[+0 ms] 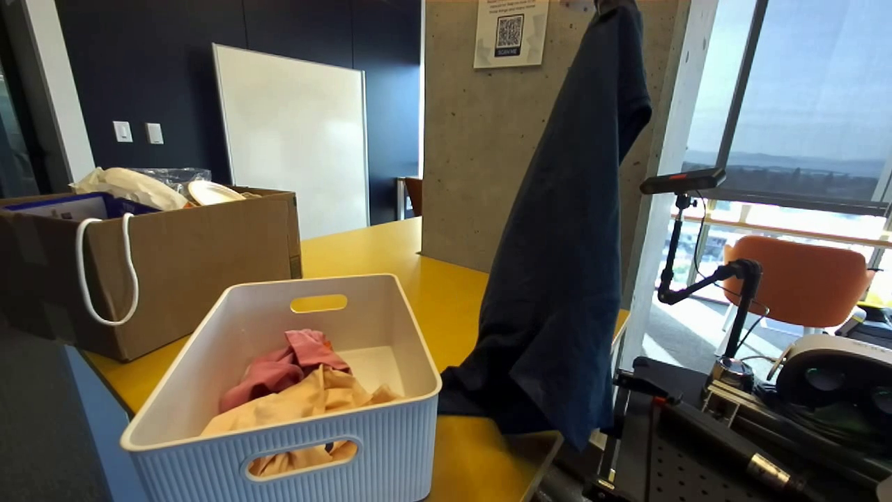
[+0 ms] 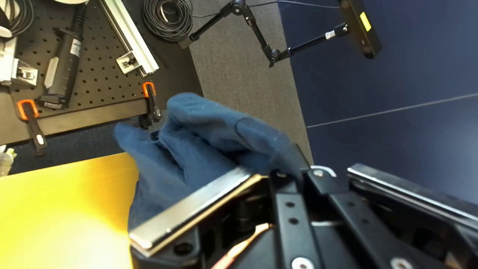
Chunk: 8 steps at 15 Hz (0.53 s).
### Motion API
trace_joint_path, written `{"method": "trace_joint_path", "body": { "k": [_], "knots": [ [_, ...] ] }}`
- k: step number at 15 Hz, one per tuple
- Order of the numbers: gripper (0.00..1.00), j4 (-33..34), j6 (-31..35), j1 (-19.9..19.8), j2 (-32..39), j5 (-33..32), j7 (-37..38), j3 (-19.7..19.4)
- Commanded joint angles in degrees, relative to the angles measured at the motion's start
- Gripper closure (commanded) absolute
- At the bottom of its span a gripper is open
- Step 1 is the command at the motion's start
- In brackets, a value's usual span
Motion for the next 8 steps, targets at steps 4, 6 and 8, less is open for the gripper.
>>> {"method": "trace_joint_path", "body": {
  "k": [4, 6, 8],
  "knots": [
    [0.99, -2.01, 16.36, -3.78, 11.94, -4.04, -0.36, -6.41],
    [0.99, -1.62, 25.43, -2.81, 15.68, -6.78, 1.26, -5.77],
    [0.99, -1.4, 32.68, -1.49, 18.16, -9.52, 4.62, -4.89]
  ]
}}
